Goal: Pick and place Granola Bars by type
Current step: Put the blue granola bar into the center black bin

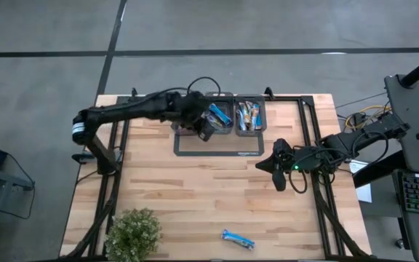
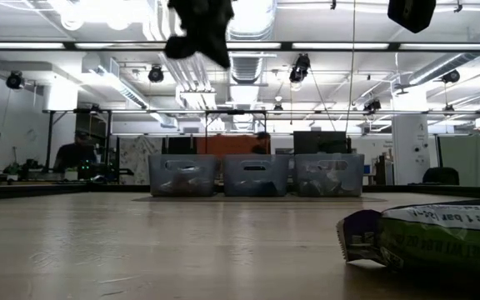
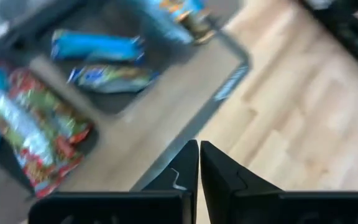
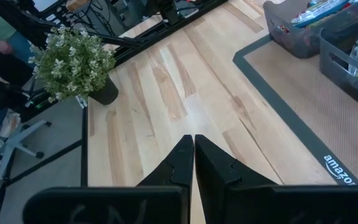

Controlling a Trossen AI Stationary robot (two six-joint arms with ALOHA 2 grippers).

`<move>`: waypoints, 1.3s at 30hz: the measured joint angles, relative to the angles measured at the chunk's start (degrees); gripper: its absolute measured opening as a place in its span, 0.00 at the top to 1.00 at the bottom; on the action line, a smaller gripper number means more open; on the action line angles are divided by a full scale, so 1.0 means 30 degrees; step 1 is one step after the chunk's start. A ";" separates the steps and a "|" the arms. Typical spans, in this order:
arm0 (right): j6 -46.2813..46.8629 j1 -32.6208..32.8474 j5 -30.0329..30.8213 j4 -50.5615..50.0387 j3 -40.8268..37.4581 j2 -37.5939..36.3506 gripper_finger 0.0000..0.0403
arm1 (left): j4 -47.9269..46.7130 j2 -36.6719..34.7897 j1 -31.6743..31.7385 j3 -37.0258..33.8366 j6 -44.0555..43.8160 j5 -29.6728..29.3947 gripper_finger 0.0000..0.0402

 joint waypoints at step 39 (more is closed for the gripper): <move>0.0964 0.1337 -0.2679 0.2204 0.1137 0.2143 0.98 | 1.5485 -1.0639 -0.9004 -1.3373 0.4221 -0.3472 1.00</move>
